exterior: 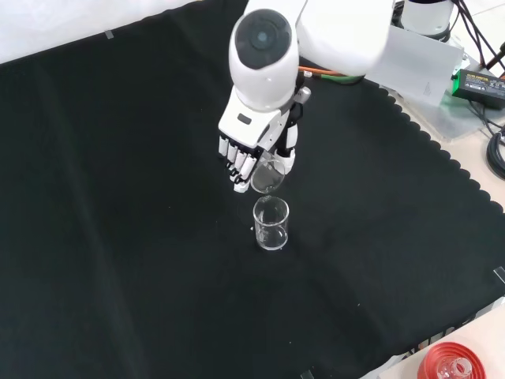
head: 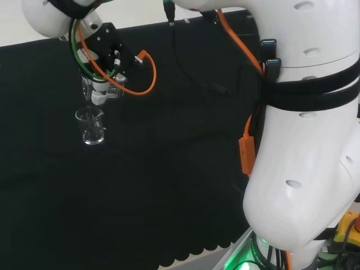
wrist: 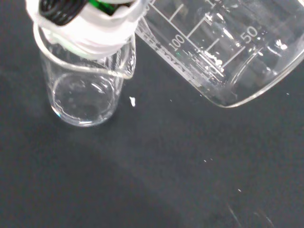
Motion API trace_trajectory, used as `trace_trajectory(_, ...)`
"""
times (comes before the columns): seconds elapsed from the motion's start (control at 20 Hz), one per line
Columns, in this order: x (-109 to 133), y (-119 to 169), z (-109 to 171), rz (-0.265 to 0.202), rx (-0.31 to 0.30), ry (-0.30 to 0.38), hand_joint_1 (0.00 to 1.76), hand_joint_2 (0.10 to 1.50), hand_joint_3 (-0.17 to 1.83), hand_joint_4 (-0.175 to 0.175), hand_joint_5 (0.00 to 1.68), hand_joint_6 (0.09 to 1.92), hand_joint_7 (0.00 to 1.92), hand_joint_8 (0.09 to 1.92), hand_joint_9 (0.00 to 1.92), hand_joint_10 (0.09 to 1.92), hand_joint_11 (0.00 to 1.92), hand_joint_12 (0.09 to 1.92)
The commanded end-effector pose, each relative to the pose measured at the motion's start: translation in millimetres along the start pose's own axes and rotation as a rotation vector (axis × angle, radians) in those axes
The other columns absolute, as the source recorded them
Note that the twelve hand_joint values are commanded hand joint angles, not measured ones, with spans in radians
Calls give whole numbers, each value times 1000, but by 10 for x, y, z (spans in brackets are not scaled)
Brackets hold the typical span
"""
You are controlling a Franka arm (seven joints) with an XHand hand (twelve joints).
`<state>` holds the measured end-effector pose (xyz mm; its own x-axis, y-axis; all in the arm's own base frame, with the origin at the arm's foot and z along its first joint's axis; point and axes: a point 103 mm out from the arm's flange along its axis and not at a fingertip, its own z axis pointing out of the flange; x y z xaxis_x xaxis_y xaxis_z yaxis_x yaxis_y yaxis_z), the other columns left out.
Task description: Pour the water from the handheld beaker into the one on the table.
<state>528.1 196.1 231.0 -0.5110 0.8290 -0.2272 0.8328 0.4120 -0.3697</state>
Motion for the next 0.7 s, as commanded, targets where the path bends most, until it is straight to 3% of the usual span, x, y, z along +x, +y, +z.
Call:
trace_trajectory(0.05,-28,18,-16,-17,-38,68,1315,1024,-175,-175,1442,195,1556,87,1481,87,1243,782)
trace_trajectory(0.7,-273,120,204,-10,-160,230,1315,1024,-175,-175,1442,196,1556,87,1482,87,1243,779)
